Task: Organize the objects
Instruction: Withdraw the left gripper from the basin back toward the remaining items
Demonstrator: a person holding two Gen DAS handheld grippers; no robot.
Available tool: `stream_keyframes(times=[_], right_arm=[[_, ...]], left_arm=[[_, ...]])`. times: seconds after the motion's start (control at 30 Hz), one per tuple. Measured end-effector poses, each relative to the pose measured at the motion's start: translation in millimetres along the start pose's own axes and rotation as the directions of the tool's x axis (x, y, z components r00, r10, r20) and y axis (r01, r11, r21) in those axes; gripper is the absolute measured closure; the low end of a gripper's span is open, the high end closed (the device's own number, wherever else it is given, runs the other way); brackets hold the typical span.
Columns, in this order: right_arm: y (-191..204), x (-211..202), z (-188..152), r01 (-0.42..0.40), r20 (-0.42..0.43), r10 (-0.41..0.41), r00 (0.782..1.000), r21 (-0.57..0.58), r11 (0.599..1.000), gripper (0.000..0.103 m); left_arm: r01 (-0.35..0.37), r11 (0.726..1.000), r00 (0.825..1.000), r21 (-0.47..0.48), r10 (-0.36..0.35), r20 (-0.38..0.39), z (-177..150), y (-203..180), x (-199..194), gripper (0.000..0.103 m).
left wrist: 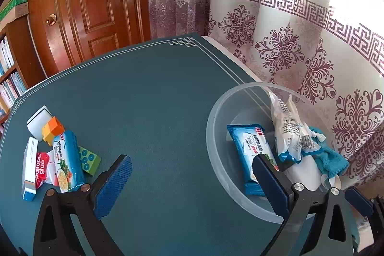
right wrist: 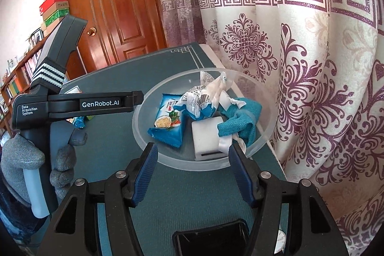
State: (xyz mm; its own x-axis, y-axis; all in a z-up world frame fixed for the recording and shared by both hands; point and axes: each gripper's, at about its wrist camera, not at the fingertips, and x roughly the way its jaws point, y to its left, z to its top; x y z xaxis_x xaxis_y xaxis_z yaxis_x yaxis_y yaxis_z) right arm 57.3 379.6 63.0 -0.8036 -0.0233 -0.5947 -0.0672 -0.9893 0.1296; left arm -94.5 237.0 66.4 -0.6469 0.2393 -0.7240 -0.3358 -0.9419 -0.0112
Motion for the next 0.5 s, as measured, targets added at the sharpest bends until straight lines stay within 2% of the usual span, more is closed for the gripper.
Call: stream_keyframes(times=[0.5], right_arm=[[38, 1, -5, -0.053, -0.026, 0.052, 0.998, -0.042, 0.998, 0.039]], left_arm=[[-0.135, 0.989, 0.991, -0.066, 0.134, -0.005, -21, 57, -14, 0.001]])
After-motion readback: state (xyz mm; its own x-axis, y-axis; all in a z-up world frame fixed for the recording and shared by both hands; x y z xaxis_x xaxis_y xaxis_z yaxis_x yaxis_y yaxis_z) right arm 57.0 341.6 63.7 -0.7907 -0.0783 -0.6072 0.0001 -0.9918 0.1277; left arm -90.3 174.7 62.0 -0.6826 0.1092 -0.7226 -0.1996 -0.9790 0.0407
